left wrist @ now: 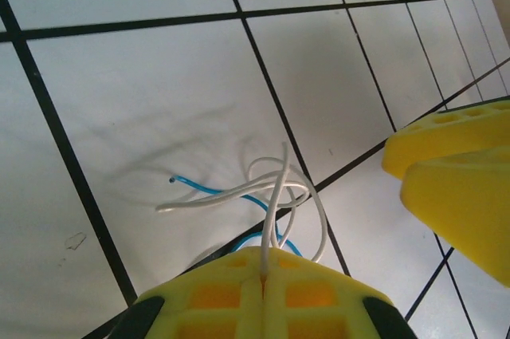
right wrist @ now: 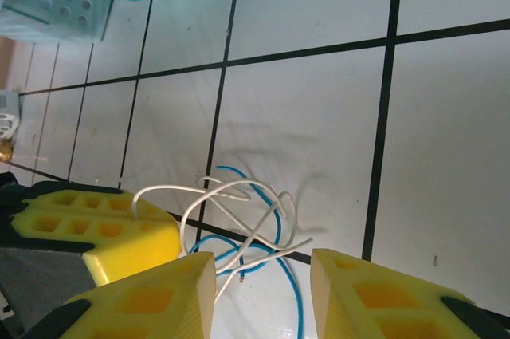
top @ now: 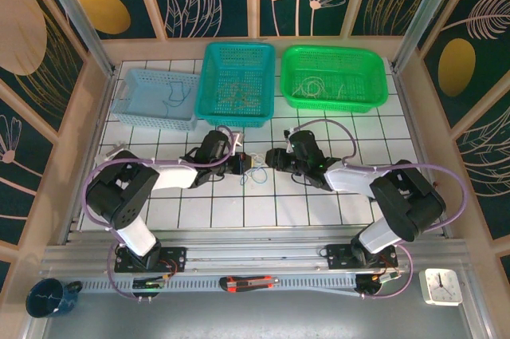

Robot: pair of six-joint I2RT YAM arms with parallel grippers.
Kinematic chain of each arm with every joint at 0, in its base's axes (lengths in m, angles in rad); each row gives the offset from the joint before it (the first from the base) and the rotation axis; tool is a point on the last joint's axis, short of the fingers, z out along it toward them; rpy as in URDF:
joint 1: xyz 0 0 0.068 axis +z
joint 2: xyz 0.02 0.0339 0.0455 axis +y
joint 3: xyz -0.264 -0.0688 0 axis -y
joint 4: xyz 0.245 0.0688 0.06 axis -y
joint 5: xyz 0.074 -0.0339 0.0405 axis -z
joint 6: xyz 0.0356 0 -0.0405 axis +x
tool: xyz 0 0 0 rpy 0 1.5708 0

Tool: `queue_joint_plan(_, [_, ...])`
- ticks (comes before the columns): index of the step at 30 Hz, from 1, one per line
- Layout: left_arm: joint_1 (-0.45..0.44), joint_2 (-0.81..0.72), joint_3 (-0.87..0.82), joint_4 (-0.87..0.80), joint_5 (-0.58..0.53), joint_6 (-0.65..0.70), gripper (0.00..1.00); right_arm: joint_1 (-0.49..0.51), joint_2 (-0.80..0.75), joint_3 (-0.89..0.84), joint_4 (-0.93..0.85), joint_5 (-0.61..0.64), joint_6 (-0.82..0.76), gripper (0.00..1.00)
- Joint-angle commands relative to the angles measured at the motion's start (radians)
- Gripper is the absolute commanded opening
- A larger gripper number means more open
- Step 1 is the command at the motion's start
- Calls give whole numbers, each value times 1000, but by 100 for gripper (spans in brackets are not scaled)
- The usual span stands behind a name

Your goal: Untangle the cables

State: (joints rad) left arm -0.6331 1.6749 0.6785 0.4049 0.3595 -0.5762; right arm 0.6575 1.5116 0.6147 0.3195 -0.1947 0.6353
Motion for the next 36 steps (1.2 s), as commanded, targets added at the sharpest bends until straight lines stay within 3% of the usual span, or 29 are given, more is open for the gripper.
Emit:
queue_joint_plan(1, [5, -82, 8, 12, 23, 25, 0, -11, -24, -13, 64, -35, 17, 38])
queue_joint_plan(9, [5, -205, -33, 91, 99, -15, 0, -17, 10, -9, 113, -62, 30, 48])
queue_joint_plan(18, [5, -287, -109, 287, 177, -95, 0, -65, 58, -45, 154, -54, 48, 47])
queue_joint_plan(26, [5, -290, -157, 348, 185, -109, 0, -166, -116, -124, 97, -55, 40, 46])
queue_joint_plan(36, [5, -271, -165, 373, 186, -118, 0, -169, -293, -115, 55, -116, 52, 49])
